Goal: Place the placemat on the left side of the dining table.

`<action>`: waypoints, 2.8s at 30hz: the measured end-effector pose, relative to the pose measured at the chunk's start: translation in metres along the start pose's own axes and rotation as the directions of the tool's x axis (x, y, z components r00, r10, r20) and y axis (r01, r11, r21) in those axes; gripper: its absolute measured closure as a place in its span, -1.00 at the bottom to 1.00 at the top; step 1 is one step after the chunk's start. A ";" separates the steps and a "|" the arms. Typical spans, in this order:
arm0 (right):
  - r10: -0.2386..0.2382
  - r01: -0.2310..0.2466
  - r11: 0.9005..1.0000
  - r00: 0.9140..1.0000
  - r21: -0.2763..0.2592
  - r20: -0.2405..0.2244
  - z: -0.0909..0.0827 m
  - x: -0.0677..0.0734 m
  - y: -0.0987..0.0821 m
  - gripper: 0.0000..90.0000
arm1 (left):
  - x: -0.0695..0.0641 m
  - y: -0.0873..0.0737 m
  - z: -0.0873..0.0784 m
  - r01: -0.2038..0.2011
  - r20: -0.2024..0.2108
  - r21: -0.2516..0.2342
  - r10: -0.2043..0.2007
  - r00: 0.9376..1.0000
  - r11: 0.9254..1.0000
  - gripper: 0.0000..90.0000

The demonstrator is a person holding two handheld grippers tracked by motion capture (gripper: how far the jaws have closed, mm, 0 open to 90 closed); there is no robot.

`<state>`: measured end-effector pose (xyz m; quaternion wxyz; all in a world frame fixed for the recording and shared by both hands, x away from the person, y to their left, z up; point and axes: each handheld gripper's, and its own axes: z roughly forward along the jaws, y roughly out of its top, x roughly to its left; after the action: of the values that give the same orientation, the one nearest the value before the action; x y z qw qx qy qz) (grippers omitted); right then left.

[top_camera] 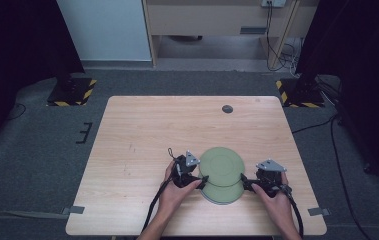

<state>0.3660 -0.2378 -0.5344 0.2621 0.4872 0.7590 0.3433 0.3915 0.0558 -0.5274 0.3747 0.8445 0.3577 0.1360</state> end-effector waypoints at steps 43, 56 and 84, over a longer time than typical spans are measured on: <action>0.007 -0.007 1.000 1.000 -0.006 0.003 0.001 0.000 0.000 -0.89 | 0.017 0.051 0.032 0.048 0.054 0.090 -0.053 0.997 0.995 -0.73; 0.003 -0.003 1.000 1.000 -0.006 0.002 0.001 0.000 0.000 -0.88 | 0.018 0.051 0.045 0.099 0.105 0.131 -0.113 0.988 0.986 -0.77; 0.009 -0.008 1.000 1.000 -0.006 0.011 0.000 0.001 -0.001 -0.87 | 0.006 0.065 0.014 0.074 0.055 -0.029 -0.072 0.996 0.997 -0.08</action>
<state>0.3652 -0.2366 -0.5350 0.2664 0.4916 0.7544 0.3440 0.4354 0.0228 -0.4898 0.4022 0.8283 0.3758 0.1048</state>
